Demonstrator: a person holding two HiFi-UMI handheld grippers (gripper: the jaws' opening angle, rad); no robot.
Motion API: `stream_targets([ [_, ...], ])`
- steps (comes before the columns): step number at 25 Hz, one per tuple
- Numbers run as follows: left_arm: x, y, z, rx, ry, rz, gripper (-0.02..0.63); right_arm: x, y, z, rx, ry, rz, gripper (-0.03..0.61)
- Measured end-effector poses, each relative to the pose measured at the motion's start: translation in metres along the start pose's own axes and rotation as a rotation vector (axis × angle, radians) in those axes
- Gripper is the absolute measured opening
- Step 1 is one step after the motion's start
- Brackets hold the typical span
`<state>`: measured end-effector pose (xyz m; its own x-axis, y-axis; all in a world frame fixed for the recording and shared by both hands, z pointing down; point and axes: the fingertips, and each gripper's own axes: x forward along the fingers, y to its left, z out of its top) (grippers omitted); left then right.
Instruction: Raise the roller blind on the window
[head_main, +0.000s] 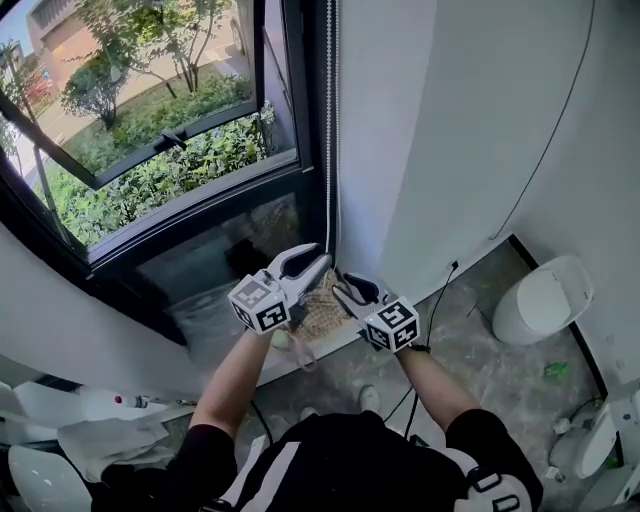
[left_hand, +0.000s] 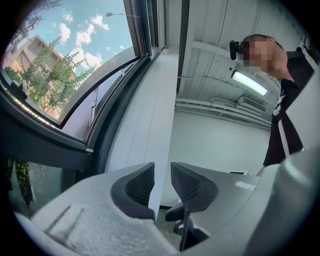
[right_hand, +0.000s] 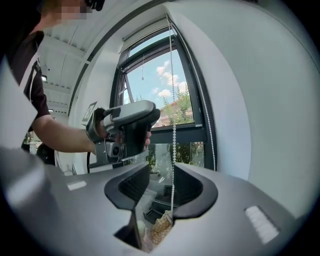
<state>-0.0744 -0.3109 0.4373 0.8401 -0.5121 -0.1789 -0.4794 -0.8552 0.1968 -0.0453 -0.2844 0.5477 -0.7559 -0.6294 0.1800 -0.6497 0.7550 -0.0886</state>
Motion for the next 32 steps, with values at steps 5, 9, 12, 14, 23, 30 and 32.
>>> stream_targets([
  [5, -0.041, -0.004, -0.017, -0.033, 0.023, 0.001, 0.107, -0.013, 0.007, -0.013, 0.033, -0.001, -0.079, 0.132],
  [9, -0.069, -0.012, -0.034, -0.080, 0.018, 0.016, 0.107, -0.042, 0.013, -0.032, 0.138, -0.029, -0.141, 0.117],
  [12, -0.079, -0.021, -0.044, -0.104, 0.003, 0.033, 0.107, -0.055, 0.018, -0.036, 0.171, -0.061, -0.150, 0.103],
  [14, -0.085, -0.032, -0.050, -0.109, -0.002, 0.040, 0.107, -0.063, 0.023, -0.034, 0.159, -0.073, -0.137, 0.097],
  [23, -0.112, -0.085, -0.041, 0.009, -0.004, 0.251, 0.091, -0.131, 0.039, 0.004, 0.103, -0.161, -0.002, 0.064],
  [30, -0.107, -0.168, -0.052, 0.070, -0.034, 0.409, -0.002, -0.223, 0.042, 0.005, 0.067, -0.199, 0.070, 0.029],
  [32, -0.103, -0.191, -0.054, 0.087, -0.028, 0.418, -0.001, -0.241, 0.043, 0.005, 0.064, -0.206, 0.088, 0.020],
])
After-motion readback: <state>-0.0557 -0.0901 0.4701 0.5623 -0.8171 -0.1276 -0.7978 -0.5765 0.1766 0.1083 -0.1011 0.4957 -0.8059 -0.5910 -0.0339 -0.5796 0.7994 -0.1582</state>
